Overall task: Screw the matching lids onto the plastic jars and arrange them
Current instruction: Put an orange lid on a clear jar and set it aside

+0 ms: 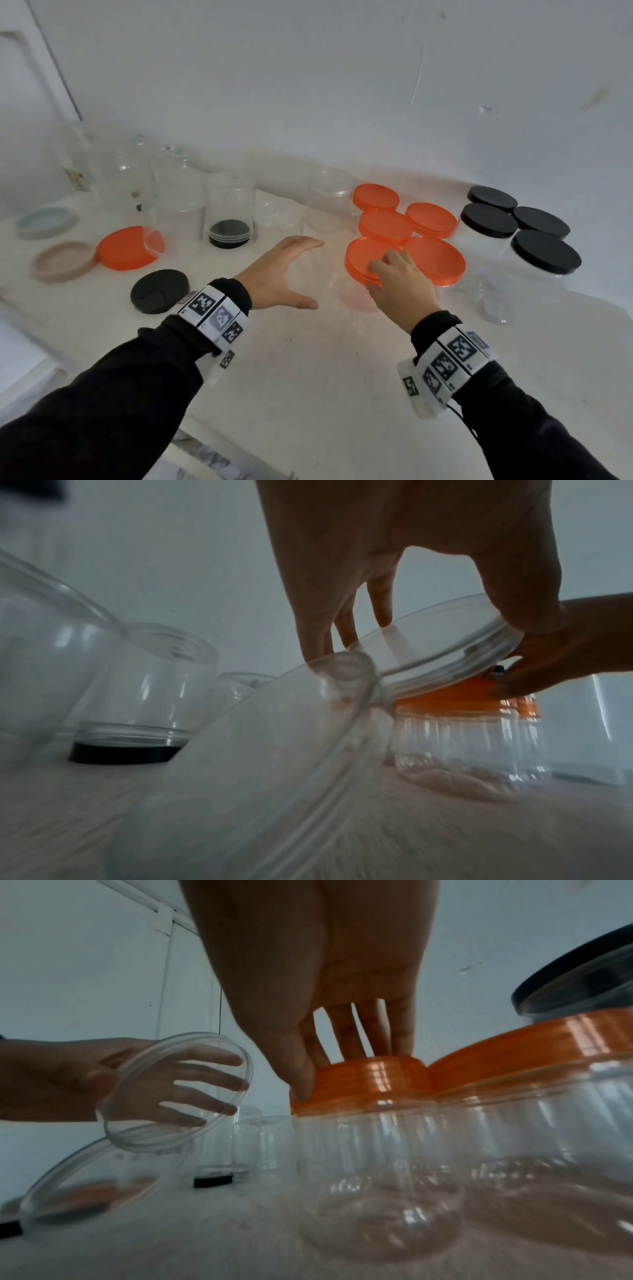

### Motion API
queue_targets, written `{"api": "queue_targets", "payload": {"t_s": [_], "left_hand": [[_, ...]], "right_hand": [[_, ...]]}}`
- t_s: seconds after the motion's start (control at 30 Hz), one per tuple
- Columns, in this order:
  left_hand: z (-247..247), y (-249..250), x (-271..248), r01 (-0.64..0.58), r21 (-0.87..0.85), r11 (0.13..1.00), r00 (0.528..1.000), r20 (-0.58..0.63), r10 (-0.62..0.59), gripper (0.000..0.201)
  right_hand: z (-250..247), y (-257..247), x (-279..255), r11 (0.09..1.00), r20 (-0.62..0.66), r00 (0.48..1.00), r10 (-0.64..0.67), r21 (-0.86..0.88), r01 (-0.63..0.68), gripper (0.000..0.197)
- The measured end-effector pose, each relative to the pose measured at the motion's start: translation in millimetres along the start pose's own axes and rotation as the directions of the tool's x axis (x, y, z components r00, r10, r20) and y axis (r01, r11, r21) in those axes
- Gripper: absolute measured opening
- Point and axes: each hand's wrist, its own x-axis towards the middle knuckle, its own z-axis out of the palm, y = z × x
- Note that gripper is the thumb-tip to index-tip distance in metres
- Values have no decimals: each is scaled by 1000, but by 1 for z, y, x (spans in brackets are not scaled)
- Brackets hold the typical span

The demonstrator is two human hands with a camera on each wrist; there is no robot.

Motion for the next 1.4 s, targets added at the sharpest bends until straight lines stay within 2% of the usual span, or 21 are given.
{"api": "queue_targets", "payload": {"t_s": [0.17, 0.27, 0.43, 0.57, 0.73, 0.87, 0.97, 1.17, 1.27, 1.4], "left_hand": [[-20, -8, -16, -36, -152, 988, 989, -144, 14, 92], [-29, -16, -18, -24, -286, 958, 978, -204, -36, 86], [-55, -35, -11, -49, -372, 927, 970, -237, -44, 85], [-81, -51, -5, -113, -436, 893, 960, -279, -14, 84], [-122, -71, 2, -181, -434, 882, 947, -319, 37, 84], [-159, -90, 0, -222, -391, 893, 930, -359, 74, 83], [-188, -105, -10, -239, -327, 914, 911, -402, 95, 83], [-237, -144, -41, -184, -201, 962, 886, -457, 74, 88], [-250, -160, -56, -143, -178, 974, 887, -460, 46, 88], [-259, -175, -68, -97, -157, 983, 889, -458, 15, 92]], "right_hand": [[-16, -13, 12, 997, 102, 992, 70, -52, -65, 28], [-22, -25, 23, 991, 120, 987, 106, -97, -94, 30], [-26, -52, 48, 989, 78, 990, 117, -99, -109, 32], [-31, -77, 70, 993, 26, 993, 112, -24, -112, 32], [-39, -108, 96, 991, -32, 993, 110, 83, -107, 29], [-37, -137, 120, 988, -49, 999, -8, 152, 15, 28], [-32, -162, 141, 958, -39, 988, -153, 238, 158, 35], [-22, -228, 179, 870, 73, 906, -417, 319, 375, 81], [-15, -251, 196, 867, 163, 866, -473, 260, 425, 104], [-7, -267, 211, 868, 261, 828, -496, 137, 477, 117]]}}
